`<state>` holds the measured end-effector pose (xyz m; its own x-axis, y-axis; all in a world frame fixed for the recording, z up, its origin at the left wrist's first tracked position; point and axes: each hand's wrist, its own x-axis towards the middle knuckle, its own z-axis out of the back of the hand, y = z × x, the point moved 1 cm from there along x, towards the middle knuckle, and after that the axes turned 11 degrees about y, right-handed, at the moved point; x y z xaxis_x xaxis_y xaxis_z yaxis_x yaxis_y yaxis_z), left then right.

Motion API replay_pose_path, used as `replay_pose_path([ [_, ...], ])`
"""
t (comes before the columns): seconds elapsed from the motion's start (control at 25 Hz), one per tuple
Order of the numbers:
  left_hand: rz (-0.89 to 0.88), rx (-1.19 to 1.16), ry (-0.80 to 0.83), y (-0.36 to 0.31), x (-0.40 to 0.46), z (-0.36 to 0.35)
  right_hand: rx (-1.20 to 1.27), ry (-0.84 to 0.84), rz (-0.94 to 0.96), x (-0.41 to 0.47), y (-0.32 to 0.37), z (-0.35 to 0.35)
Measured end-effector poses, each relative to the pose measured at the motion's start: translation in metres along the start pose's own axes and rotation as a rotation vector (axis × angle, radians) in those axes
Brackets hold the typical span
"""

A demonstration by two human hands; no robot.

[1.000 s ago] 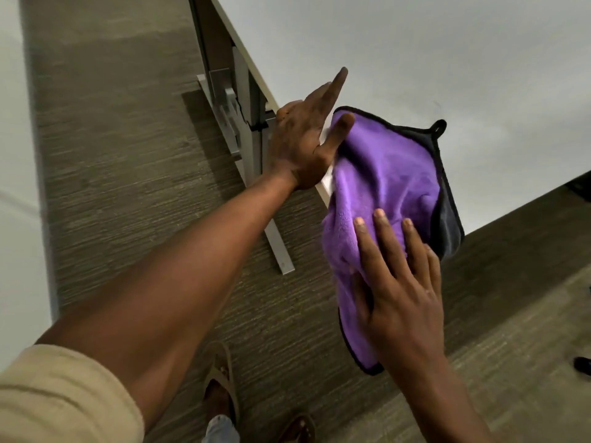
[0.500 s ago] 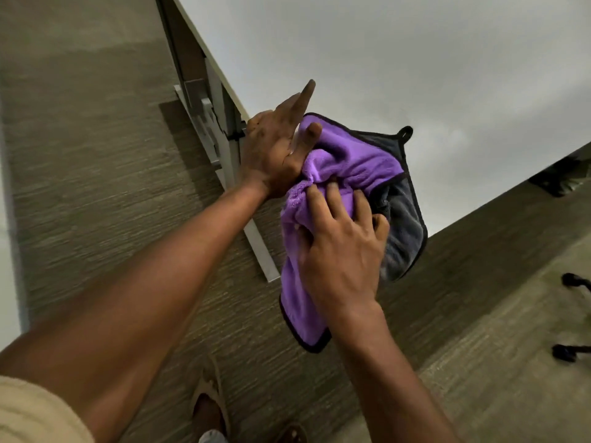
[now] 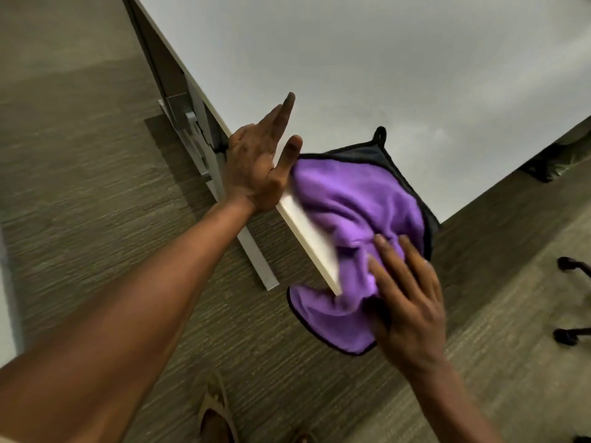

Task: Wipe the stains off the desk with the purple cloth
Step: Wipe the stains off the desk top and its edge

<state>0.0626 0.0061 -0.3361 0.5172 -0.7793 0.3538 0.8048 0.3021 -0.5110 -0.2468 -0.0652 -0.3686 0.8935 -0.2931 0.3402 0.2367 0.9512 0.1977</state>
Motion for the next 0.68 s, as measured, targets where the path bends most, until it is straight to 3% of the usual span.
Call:
replay_pose_path([
  [0.12,0.002,-0.024,-0.016,0.000,0.000,-0.003,0.080,-0.059,-0.114,0.005,-0.004,0.000],
  [0.28,0.021,-0.029,-0.017,-0.003,0.000,0.001,0.153,-0.008,-0.042,-0.001,0.035,-0.008],
  [0.48,0.026,-0.008,-0.010,-0.005,0.001,0.002,0.007,0.046,-0.092,0.041,0.068,-0.006],
  [0.68,-0.001,0.064,-0.007,0.002,0.007,-0.001,-0.032,0.280,-0.117,0.106,0.081,0.001],
])
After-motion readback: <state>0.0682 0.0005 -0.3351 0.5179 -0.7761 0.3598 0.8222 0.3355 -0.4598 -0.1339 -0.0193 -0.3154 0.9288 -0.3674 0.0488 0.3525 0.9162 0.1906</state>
